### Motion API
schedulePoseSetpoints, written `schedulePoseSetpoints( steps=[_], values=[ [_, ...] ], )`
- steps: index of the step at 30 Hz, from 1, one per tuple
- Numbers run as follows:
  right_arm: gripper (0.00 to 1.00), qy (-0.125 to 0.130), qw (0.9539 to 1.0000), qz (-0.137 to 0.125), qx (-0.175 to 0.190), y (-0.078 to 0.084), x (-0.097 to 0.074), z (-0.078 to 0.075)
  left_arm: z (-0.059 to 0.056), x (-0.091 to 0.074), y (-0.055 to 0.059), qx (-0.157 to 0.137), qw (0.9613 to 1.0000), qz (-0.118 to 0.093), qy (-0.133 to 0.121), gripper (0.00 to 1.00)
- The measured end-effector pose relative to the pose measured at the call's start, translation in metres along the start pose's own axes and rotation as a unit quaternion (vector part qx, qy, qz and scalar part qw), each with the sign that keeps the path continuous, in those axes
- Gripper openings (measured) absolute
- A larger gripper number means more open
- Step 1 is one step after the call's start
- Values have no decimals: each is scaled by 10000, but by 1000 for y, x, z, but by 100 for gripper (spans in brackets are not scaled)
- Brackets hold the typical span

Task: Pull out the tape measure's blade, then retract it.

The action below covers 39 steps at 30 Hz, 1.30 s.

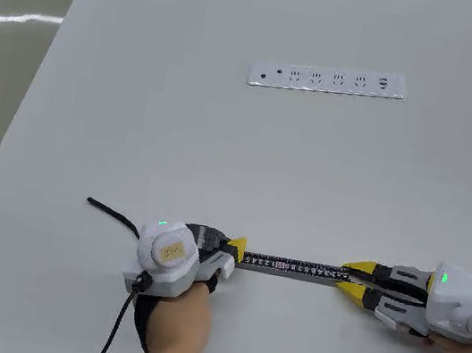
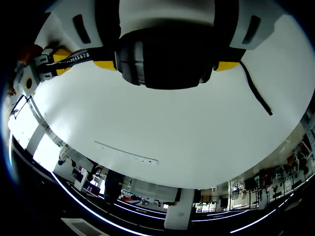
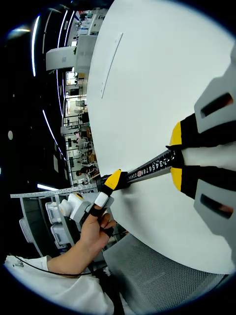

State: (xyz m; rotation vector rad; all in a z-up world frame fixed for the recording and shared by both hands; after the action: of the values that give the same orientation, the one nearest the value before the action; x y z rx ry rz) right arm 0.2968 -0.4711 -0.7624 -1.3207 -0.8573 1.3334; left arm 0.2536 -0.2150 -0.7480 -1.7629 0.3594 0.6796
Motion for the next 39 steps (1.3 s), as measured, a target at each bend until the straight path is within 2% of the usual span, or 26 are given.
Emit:
schedulePoseSetpoints(
  steps=[6,19,39],
  values=[
    [12,-62,10000,0,-8,-1,8,0,0,0,-1,-7,10000,25,-10,75],
    [12,-218,9998,16,-8,-5,45,5,0,0,-1,-24,10000,-23,10,74],
    [12,-415,9991,40,-46,-13,69,10,1,-1,-1,-38,10000,-11,18,74]
  ],
)
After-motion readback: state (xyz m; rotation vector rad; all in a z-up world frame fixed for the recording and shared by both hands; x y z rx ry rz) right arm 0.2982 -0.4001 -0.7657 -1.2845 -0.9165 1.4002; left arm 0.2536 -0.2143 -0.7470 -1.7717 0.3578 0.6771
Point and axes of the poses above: the centre of the closed fingertips' face, and the gripper's own axes: x roughly forward along the fingers, z roughly to its left, y roughly out of its underside, the point moved 5 cm from there along -x, roughly backward along the fingers, and after that the axes turned 8 degrees about -z, right-handed, at the moved point
